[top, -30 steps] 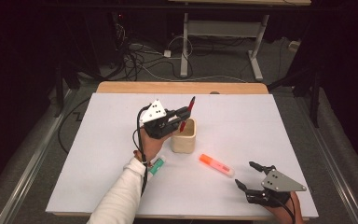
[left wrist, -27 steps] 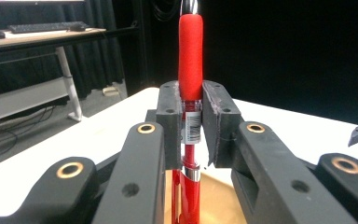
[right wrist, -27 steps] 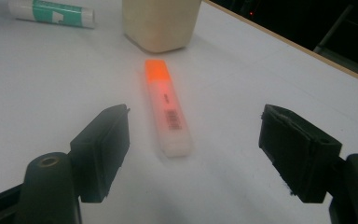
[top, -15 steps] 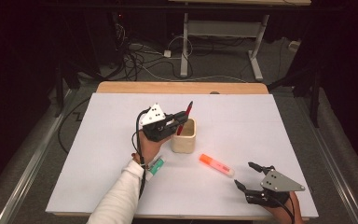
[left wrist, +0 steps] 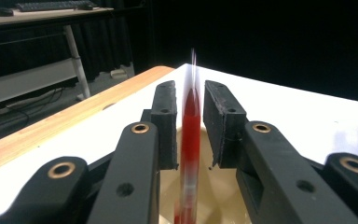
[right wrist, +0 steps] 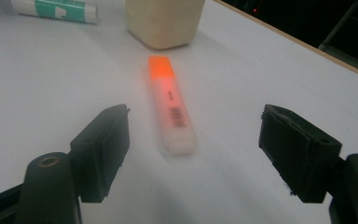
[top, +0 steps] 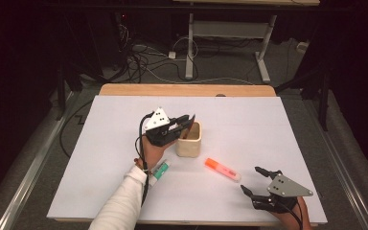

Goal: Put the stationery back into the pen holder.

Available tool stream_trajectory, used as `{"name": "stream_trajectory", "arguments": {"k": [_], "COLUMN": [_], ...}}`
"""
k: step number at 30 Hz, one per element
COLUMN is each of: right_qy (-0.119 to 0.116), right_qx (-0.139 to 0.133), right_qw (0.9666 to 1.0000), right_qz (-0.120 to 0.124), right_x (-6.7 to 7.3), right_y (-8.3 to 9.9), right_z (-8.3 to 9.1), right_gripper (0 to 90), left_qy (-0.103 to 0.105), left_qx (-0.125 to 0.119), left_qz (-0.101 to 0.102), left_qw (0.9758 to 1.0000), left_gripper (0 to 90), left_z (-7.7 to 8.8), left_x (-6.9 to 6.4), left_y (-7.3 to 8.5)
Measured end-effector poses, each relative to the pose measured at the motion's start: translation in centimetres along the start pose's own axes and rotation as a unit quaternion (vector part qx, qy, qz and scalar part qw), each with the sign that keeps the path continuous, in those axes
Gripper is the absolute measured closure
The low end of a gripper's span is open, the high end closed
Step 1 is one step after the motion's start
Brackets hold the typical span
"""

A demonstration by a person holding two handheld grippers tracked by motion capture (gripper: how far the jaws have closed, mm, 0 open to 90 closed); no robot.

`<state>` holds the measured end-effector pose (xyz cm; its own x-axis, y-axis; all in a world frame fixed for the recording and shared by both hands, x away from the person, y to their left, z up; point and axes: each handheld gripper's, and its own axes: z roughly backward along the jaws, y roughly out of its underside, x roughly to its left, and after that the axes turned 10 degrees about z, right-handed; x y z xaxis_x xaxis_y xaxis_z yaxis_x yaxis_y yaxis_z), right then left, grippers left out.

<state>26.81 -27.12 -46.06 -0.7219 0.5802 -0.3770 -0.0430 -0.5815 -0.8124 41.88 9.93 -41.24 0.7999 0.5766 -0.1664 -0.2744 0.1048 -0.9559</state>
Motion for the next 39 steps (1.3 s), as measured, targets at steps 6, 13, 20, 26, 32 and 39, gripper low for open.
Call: {"name": "stream_trajectory", "arguments": {"k": [6,13,20,26,32,39], "right_qy": [0.0,0.0,0.0,-0.002,-0.001,-0.001], "right_qx": [0.0,-0.001,0.001,-0.001,-0.005,-0.007], "right_qw": [1.0,1.0,1.0,1.0,1.0,1.0], "right_qz": [0.0,0.0,0.001,-0.001,-0.001,-0.002], "right_x": [0.0,0.0,0.1,0.1,0.1,0.2], "right_y": [0.0,0.0,-0.1,-0.1,-0.2,-0.4], "right_z": [0.0,0.1,0.0,0.0,0.2,0.2], "right_gripper": [24.5,24.5,24.5,24.6,24.6,24.9], "left_qy": [-0.007,-0.026,-0.059,-0.099,-0.125,-0.138], "left_qx": [0.007,0.026,0.061,0.103,0.155,0.222], "left_qz": [-0.012,-0.043,-0.067,-0.078,-0.066,-0.047], "left_qw": [0.9999,0.9984,0.9942,0.9866,0.9778,0.964], "left_gripper": [70.0,67.5,59.6,45.1,29.1,26.0], "left_z": [0.1,1.0,2.8,4.2,5.4,6.8], "left_x": [-0.2,-0.7,-1.3,-2.1,-2.1,-1.7], "left_y": [-0.1,-0.5,-0.7,-0.5,0.3,1.4]}}
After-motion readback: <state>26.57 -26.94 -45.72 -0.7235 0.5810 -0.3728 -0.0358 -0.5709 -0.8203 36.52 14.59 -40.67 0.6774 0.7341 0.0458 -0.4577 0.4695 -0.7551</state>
